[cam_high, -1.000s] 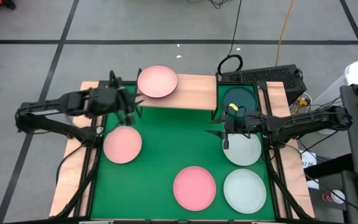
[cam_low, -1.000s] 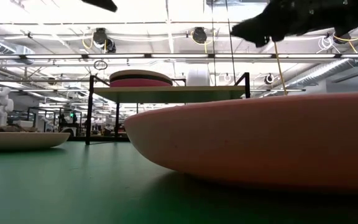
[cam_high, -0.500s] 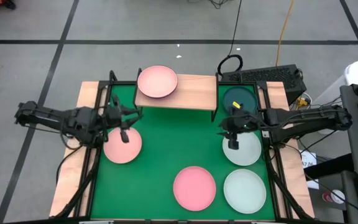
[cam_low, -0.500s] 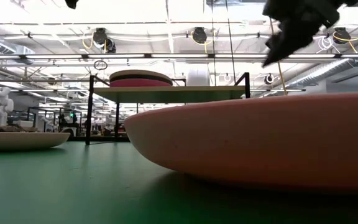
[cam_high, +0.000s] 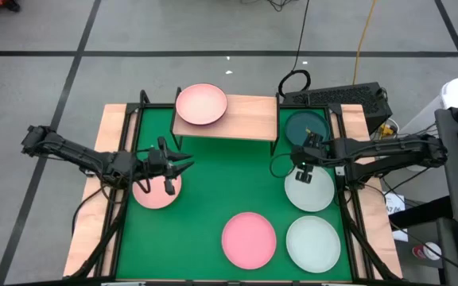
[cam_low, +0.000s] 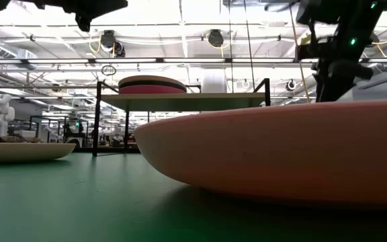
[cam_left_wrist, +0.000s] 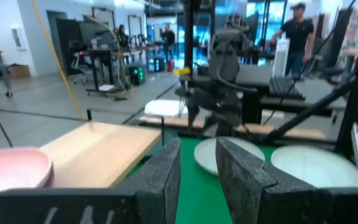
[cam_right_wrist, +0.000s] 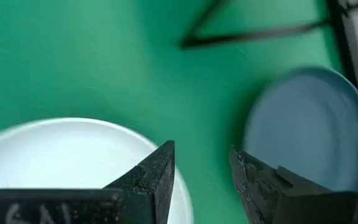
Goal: Place and stack plates onto a shelf
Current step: Stack the green plate on top of the light pink plate on the shelf
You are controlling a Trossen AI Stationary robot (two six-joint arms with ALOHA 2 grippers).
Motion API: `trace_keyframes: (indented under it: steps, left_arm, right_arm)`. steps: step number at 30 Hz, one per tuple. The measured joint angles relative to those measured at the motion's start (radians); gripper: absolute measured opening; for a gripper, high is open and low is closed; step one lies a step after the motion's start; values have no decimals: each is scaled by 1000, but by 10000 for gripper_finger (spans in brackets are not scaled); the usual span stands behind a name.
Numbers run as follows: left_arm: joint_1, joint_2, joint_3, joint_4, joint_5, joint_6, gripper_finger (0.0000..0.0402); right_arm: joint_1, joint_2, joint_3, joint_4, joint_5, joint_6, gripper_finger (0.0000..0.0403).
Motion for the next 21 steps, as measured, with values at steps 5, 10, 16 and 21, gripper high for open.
trace_keyframes:
  steps: [5, 10, 16, 21]
  left_arm:
    - [0, 55, -2, 17, 1, 1, 108]
    - [1, 64, -2, 22, 2, 32, 108]
    - [1, 59, -2, 27, 2, 29, 108]
    - [1, 59, -2, 26, 4, 33, 108]
  right_arm:
    - [-107, 70, -44, 35, 31, -38, 134]
    - [-194, 142, -47, 107, 35, -98, 134]
    - [-281, 222, -47, 147, 32, -156, 134]
    - [-343, 290, -47, 183, 29, -184, 134]
